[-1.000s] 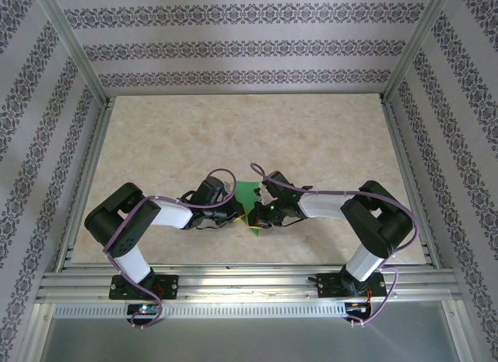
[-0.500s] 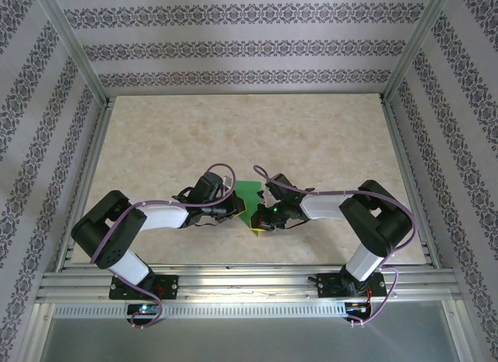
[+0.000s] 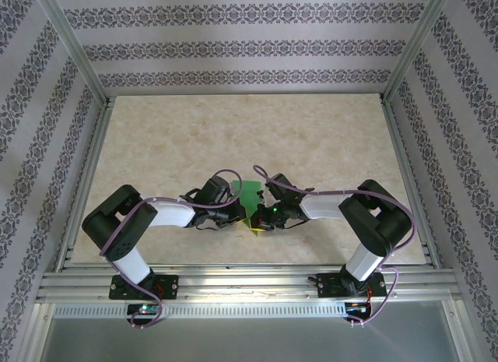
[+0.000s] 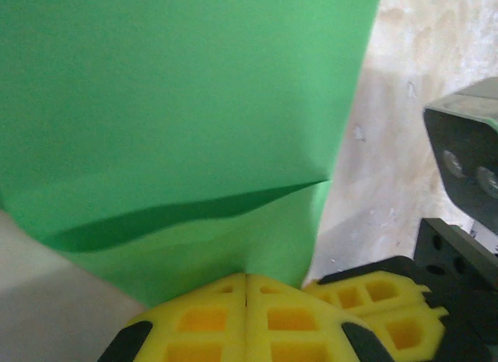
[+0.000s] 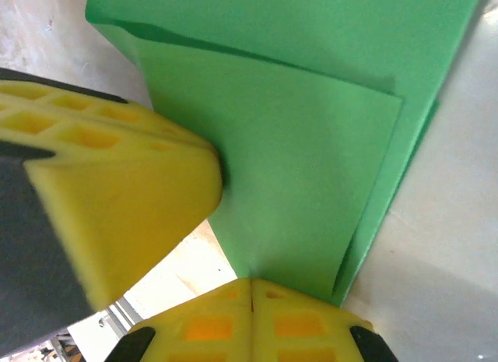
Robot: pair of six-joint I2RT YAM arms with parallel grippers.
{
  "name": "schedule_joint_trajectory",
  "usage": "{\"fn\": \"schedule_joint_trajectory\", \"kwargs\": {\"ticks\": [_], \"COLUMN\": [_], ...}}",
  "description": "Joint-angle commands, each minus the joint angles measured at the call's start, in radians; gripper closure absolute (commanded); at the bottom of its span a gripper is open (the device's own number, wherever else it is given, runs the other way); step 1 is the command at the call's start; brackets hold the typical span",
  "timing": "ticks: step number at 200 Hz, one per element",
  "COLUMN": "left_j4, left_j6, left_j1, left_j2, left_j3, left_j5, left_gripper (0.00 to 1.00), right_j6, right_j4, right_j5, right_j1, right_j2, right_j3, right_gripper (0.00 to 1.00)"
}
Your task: Fold a paper plane with a square sheet of paper (pick it up from the middle)
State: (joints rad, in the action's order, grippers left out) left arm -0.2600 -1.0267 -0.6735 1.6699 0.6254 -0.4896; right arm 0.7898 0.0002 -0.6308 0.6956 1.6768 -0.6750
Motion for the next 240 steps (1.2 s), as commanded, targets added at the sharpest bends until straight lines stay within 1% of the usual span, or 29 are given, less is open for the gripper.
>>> {"fn": "schedule_joint_trajectory", "kwargs": {"ticks": [1, 51, 105, 145, 196, 220, 240], "left_j4": [0.044, 0.076, 0.133, 0.166, 0.220, 0.225, 0.213], "left_j6": [0.069, 0.122, 0.158, 0.176, 0.181, 0.196, 0.201], "left_j1": [0.044, 0.147, 0.226, 0.284, 0.280, 0.221, 0.150], "left_j2": [0.028, 0.023, 0.019, -0.022, -0.134, -0.183, -0.161], "left_j3": [0.014, 0.009, 0.013, 0.007, 0.045, 0.059, 0.079], "left_j5": [0.009, -0.020, -0.024, -0.036, -0.046, -0.029, -0.028], "left_gripper": [1.00, 1.00, 1.00, 1.00, 1.00, 1.00, 1.00], "right_j6": [-0.010, -0.019, -0.027, -0.027, -0.033, -0.042, -0.044], "right_j4": [-0.065, -0.069, -0.073, -0.074, -0.078, -0.087, -0.089], "right_j5": [0.055, 0.064, 0.060, 0.060, 0.052, 0.050, 0.046], "right_j1": [-0.009, -0.009, -0.008, -0.010, -0.008, -0.013, -0.015], "right_j2": [0.040, 0.042, 0.049, 0.044, 0.041, 0.040, 0.038], "right_j3": [0.032, 0.043, 0.046, 0.046, 0.041, 0.034, 0.032], "right_gripper": [1.00, 1.00, 1.00, 1.00, 1.00, 1.00, 1.00]}}
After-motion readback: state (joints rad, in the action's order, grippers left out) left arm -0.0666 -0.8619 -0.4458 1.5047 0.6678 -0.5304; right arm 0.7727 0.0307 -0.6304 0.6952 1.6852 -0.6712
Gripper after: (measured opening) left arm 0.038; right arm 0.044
